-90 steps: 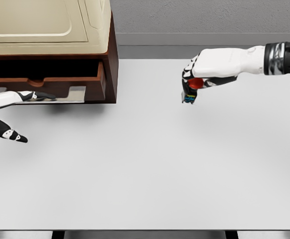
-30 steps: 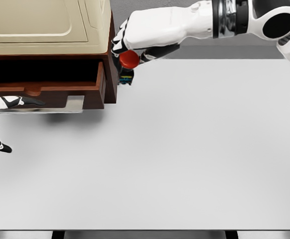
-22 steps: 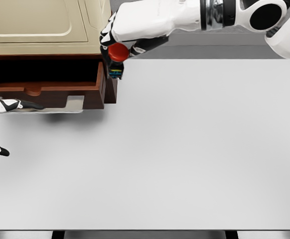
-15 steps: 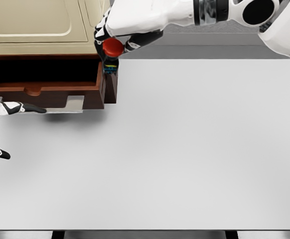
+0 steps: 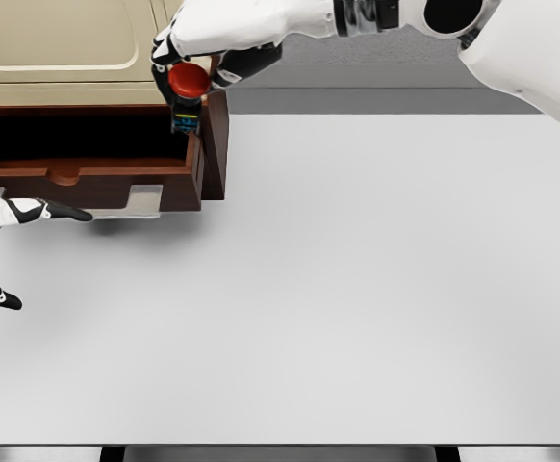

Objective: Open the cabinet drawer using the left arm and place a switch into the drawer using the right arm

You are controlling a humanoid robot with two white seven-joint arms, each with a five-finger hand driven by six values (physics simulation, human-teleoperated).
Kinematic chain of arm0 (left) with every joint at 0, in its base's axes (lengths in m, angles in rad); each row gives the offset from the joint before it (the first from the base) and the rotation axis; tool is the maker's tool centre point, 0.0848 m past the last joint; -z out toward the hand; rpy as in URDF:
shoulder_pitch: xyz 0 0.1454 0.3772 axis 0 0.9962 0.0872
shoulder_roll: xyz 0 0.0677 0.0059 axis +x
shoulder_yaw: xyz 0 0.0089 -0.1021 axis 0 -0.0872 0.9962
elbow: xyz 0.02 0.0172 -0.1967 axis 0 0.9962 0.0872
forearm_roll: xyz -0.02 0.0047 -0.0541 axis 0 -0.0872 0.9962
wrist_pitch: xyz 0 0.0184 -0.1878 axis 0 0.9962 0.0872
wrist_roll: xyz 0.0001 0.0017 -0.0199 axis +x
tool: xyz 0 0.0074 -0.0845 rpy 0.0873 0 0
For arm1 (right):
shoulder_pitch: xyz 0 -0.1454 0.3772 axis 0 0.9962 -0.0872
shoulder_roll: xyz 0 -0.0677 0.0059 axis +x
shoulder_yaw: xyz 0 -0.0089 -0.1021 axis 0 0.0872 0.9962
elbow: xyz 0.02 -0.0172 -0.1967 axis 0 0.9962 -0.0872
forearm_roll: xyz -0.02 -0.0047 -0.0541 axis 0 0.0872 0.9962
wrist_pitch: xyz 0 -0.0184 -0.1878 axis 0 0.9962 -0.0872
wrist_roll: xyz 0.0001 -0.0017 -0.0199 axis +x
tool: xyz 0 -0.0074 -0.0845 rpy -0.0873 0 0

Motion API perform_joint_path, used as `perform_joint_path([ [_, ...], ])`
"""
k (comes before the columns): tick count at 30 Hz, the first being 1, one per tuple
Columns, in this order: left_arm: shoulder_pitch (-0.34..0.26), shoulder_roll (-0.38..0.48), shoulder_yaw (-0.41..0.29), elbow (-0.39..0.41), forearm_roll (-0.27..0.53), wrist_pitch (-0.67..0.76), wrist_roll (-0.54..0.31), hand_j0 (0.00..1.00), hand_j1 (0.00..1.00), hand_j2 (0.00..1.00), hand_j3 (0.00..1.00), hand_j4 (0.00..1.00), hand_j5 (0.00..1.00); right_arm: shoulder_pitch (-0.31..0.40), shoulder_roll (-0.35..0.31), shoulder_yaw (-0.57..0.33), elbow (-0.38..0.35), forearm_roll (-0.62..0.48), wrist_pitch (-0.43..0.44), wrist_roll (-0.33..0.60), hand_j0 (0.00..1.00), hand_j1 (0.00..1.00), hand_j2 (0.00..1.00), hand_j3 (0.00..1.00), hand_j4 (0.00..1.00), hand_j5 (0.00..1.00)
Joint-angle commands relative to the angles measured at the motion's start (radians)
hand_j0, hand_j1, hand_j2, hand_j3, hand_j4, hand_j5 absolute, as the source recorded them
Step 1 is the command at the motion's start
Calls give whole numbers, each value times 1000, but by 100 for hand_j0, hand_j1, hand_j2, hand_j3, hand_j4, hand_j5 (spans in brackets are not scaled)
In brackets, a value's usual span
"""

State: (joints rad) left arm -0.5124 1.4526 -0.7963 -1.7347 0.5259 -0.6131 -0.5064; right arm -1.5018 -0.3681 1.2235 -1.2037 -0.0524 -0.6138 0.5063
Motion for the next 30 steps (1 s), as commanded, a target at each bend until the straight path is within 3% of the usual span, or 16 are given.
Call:
perform_joint_path([
  [1, 0, 2, 0, -2, 8, 2, 0, 100, 100, 100, 100, 100, 100, 0, 27, 1, 30, -6, 3, 0, 47, 47, 47, 47, 47, 47],
  [16, 0, 2, 0, -2, 8, 2, 0, 100, 100, 100, 100, 100, 100, 2, 130, -2, 127, -6, 3, 24, 47, 47, 47, 47, 47, 47],
  [20, 6, 2, 0, -2, 8, 2, 0, 100, 100, 100, 100, 100, 100, -2, 147, -5, 182, -4, 3, 35, 47, 47, 47, 47, 47, 47],
  [24, 5, 2, 0, 0, 8, 2, 0, 100, 100, 100, 100, 100, 100, -12, 181, -7, 291, -3, 3, 37, 47, 47, 47, 47, 47, 47],
  [30, 6, 2, 0, -2, 8, 2, 0, 100, 100, 100, 100, 100, 100, -9, 193, -7, 289, 0, 3, 37, 47, 47, 47, 47, 47, 47],
])
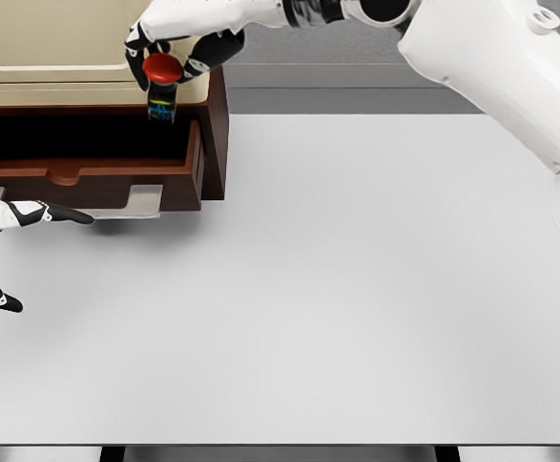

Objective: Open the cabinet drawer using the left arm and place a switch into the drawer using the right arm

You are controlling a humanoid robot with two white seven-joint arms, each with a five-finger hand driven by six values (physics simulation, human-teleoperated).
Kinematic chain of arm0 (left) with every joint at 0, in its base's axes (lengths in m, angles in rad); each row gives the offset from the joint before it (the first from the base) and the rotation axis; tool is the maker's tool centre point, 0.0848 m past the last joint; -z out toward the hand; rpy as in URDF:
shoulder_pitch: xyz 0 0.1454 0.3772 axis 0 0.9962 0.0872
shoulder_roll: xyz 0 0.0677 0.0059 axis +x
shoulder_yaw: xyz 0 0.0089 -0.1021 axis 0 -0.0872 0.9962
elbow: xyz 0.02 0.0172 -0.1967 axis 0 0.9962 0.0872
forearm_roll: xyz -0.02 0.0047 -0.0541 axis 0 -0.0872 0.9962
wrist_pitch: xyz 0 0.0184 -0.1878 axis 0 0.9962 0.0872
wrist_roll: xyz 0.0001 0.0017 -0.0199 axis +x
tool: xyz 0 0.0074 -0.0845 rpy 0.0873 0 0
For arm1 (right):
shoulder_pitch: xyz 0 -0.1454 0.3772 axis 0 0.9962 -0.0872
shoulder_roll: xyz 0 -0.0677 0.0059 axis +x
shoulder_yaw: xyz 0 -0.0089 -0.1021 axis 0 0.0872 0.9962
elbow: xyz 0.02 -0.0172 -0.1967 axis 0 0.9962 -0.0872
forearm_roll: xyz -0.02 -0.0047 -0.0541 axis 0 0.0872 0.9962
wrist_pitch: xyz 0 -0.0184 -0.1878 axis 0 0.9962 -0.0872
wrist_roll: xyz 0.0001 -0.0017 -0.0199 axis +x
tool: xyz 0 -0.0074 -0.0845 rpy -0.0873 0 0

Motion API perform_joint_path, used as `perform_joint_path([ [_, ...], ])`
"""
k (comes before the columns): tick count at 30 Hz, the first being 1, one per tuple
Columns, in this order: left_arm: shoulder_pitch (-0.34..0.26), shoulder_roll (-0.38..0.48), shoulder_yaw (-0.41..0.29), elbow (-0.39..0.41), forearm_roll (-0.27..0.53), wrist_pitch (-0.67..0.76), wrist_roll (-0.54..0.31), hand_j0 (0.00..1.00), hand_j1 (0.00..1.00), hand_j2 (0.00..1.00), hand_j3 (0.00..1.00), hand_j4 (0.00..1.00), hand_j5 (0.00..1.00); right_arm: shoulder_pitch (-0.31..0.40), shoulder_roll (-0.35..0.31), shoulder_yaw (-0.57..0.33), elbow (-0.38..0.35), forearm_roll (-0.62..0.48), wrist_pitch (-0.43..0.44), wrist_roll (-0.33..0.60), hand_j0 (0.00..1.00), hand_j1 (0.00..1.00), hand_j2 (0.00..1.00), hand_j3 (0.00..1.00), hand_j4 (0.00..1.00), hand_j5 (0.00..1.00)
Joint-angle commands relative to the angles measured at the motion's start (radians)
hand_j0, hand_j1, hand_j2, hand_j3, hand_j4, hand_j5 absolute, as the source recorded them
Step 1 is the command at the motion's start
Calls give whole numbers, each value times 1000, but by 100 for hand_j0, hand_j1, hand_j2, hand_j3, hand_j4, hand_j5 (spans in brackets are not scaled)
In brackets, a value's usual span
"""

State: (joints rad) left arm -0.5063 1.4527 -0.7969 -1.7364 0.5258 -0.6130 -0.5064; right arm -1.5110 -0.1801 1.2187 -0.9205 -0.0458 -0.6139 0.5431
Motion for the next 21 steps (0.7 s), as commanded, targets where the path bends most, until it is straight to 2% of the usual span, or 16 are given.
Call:
perform_joint_path([
  [1, 0, 2, 1, -2, 8, 2, 0, 100, 100, 100, 100, 100, 100, 0, 5, -2, 8, -6, 3, 0, 47, 47, 47, 47, 47, 47],
  [6, 0, 2, 1, -5, 8, 2, 0, 100, 100, 100, 100, 100, 100, 5, 22, -2, -1, -6, 3, -2, 48, 48, 48, 48, 48, 48],
  [8, 0, 2, 1, -5, 8, 2, 2, 100, 100, 100, 100, 100, 100, 8, 53, -2, 8, -6, 3, -2, 48, 48, 48, 48, 48, 48],
  [12, 2, 2, 1, -5, 8, 2, 0, 100, 100, 100, 100, 100, 100, 8, 83, -2, 45, -3, 3, 0, 48, 48, 48, 48, 48, 48],
  [18, 2, 2, 1, -6, 8, 2, 0, 100, 100, 100, 100, 100, 100, 5, 117, -5, 138, -2, 3, 5, 48, 48, 48, 48, 48, 48],
  [21, 2, 0, 1, -6, 8, 2, 0, 100, 100, 100, 100, 100, 100, 5, 125, -5, 138, -2, 3, 3, 51, 51, 51, 51, 51, 51],
])
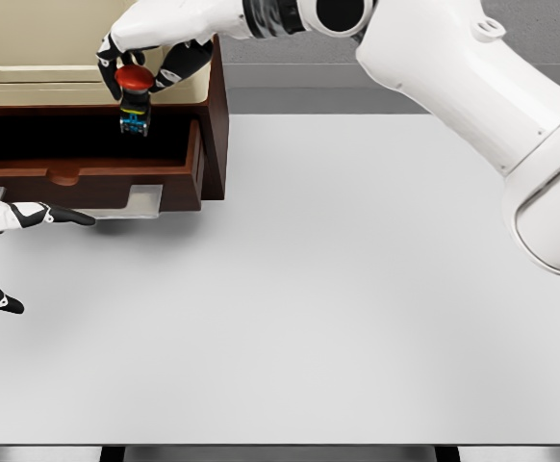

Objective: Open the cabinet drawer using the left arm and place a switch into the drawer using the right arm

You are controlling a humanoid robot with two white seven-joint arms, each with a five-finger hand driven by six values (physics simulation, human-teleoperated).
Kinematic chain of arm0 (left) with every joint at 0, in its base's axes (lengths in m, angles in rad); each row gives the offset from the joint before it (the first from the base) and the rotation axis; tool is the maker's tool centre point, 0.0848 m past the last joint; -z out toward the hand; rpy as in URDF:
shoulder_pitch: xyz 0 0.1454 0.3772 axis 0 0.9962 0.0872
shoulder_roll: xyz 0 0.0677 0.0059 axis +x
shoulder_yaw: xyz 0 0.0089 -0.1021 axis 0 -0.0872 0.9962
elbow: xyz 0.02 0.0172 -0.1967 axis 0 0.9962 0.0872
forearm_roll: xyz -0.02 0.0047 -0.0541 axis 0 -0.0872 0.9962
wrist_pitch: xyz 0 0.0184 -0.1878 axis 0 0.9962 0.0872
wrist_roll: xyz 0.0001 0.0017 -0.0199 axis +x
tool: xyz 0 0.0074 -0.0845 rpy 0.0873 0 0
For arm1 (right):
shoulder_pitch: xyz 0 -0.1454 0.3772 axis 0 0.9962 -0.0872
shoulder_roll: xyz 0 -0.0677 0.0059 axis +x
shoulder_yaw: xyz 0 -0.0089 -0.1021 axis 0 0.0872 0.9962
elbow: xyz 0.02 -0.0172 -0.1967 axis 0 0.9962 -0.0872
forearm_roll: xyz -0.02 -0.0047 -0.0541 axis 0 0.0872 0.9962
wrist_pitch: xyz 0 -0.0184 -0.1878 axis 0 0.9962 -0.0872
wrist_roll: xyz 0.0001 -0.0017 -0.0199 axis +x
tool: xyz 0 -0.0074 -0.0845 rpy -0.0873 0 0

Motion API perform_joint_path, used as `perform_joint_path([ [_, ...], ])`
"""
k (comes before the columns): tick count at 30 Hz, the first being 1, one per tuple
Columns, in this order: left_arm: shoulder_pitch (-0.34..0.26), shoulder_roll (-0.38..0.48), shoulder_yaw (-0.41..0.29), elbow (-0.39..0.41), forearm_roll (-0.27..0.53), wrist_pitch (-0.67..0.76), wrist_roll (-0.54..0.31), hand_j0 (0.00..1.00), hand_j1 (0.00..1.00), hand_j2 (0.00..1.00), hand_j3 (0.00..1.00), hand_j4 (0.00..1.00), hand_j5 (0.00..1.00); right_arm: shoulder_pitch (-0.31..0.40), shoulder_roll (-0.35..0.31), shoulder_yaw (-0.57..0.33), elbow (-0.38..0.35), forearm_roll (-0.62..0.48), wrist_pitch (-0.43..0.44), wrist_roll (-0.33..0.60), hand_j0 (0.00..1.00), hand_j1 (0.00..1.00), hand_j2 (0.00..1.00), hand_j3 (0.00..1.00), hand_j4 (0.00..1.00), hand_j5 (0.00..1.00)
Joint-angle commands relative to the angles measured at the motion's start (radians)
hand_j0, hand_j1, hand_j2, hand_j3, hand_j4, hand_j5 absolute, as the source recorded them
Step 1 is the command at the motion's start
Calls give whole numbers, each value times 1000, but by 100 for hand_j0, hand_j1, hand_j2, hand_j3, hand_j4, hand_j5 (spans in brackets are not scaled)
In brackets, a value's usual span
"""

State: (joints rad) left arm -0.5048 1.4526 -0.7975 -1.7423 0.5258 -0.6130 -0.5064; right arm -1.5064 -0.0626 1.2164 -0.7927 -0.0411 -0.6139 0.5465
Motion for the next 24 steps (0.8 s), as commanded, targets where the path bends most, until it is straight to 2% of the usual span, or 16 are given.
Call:
perform_joint_path([
  [1, 0, 2, 1, 0, 8, 2, 0, 100, 100, 100, 100, 100, 100, 0, 7, -5, 9, -6, 3, 0, 55, 55, 55, 55, 55, 55],
  [4, 0, 2, 1, 0, 8, 2, 0, 100, 100, 100, 100, 100, 100, 5, 9, -32, 9, -6, 3, -2, 68, 68, 68, 68, 68, 68],
  [10, 0, 2, 1, 0, 8, 2, 0, 100, 100, 100, 100, 100, 100, 5, 14, -34, 27, -6, 3, -3, 77, 77, 77, 77, 77, 77],
  [20, 0, -11, 27, -17, 8, 2, 2, 100, 100, 100, 100, 100, 100, 11, 6, -34, 12, -6, 3, -3, 79, 79, 79, 79, 79, 79],
  [21, -1, -12, 37, -19, 8, 2, 2, 100, 100, 100, 100, 100, 100, 9, -8, -35, -13, -6, 3, -10, 78, 78, 78, 78, 78, 78],
  [24, -1, -12, 54, -19, 8, 2, 0, 100, 100, 100, 100, 100, 100, 15, -127, -48, -212, -5, 3, -16, 79, 79, 79, 79, 79, 79],
])
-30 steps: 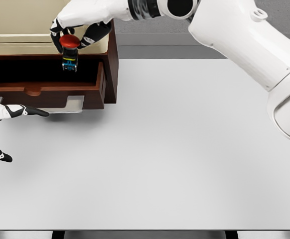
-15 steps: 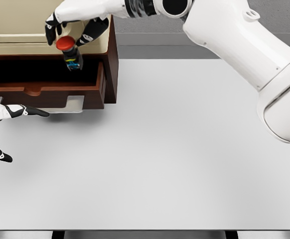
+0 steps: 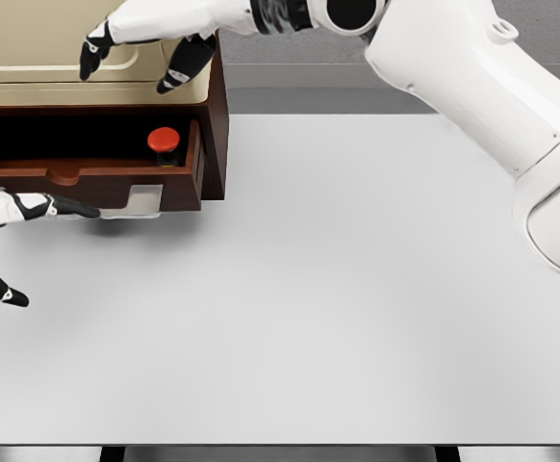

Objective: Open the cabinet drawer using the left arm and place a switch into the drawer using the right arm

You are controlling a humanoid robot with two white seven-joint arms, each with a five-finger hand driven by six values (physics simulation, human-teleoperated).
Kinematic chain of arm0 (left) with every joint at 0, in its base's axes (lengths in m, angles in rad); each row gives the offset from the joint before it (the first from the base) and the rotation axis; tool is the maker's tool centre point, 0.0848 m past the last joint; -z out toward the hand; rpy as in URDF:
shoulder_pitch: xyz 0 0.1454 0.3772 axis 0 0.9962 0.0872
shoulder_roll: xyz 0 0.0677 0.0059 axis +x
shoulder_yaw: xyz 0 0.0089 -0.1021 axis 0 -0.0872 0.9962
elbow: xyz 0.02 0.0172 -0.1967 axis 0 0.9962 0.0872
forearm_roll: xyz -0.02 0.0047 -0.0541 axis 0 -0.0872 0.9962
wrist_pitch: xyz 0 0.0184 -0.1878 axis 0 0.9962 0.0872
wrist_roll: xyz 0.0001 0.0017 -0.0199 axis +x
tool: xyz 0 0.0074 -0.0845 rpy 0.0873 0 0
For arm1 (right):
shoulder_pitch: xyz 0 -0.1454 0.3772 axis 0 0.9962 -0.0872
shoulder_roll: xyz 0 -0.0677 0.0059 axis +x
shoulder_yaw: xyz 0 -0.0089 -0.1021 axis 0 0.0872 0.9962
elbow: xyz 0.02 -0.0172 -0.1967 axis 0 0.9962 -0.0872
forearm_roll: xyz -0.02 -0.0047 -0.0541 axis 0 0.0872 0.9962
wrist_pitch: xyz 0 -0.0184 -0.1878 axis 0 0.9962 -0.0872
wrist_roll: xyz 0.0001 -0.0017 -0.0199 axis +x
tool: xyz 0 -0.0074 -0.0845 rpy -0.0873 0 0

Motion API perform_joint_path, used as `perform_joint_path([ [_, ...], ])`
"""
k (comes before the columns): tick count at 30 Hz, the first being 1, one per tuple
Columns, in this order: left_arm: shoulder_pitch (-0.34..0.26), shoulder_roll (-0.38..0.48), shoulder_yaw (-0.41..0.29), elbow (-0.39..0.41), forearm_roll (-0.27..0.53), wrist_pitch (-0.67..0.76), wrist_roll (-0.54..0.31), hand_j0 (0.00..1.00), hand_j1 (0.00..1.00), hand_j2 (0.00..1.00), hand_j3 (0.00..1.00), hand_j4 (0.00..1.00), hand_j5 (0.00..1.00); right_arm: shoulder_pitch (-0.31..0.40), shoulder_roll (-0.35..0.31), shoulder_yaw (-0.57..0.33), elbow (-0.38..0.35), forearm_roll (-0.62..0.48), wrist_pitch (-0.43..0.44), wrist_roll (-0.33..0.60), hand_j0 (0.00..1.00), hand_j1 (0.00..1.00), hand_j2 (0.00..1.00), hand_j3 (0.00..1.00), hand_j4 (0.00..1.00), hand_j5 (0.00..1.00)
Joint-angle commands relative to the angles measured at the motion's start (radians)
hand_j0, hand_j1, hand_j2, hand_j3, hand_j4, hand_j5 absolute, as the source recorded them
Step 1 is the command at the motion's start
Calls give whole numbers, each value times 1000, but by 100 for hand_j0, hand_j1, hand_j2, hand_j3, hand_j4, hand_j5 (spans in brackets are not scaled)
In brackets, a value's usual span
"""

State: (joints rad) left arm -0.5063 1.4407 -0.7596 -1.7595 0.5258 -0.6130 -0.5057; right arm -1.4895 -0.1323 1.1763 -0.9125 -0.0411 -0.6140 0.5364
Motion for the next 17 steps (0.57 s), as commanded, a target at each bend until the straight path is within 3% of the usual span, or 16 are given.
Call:
perform_joint_path([
  [1, 0, 0, 19, -1, 8, 2, 1, 100, 100, 100, 100, 100, 100, 0, -125, -9, -193, -6, 3, -7, 79, 79, 79, 79, 79, 79],
  [2, 0, -2, 37, -1, 8, 2, 0, 100, 100, 100, 100, 100, 100, 2, -268, -6, -345, -6, 3, -36, 79, 79, 79, 79, 79, 79],
  [3, 0, -3, 46, -1, 8, 2, -1, 100, 100, 100, 100, 100, 100, 0, -384, -6, -442, -8, 3, -81, 79, 79, 79, 79, 79, 79],
  [4, 0, -5, 55, -1, 8, 2, -1, 100, 100, 100, 100, 100, 100, -9, -550, 0, -534, -8, 3, -154, 96, 96, 96, 96, 96, 96],
  [5, -1, -6, 63, -1, 8, 2, -1, 100, 100, 100, 100, 100, 100, -6, -711, 10, -598, -6, 3, -237, 100, 100, 100, 100, 100, 100],
  [6, -1, -6, 71, -1, 8, 2, 0, 100, 100, 100, 100, 100, 100, -3, -822, 13, -648, -5, 3, -262, 100, 100, 100, 100, 100, 100],
  [8, -5, -11, 95, -1, 8, 2, 1, 100, 100, 100, 100, 100, 100, 72, -951, 23, -698, -5, 3, -263, 100, 100, 100, 100, 100, 100],
  [10, -5, -26, 95, -1, 5, 2, -1, 100, 100, 100, 100, 100, 100, 179, -1006, 42, -712, -5, 3, -265, 100, 100, 100, 100, 100, 100],
  [17, -18, -77, 105, -1, -24, 2, -1, 100, 100, 100, 100, 100, 100, 195, -1018, 68, -723, -5, 3, -270, 100, 100, 100, 100, 100, 100],
])
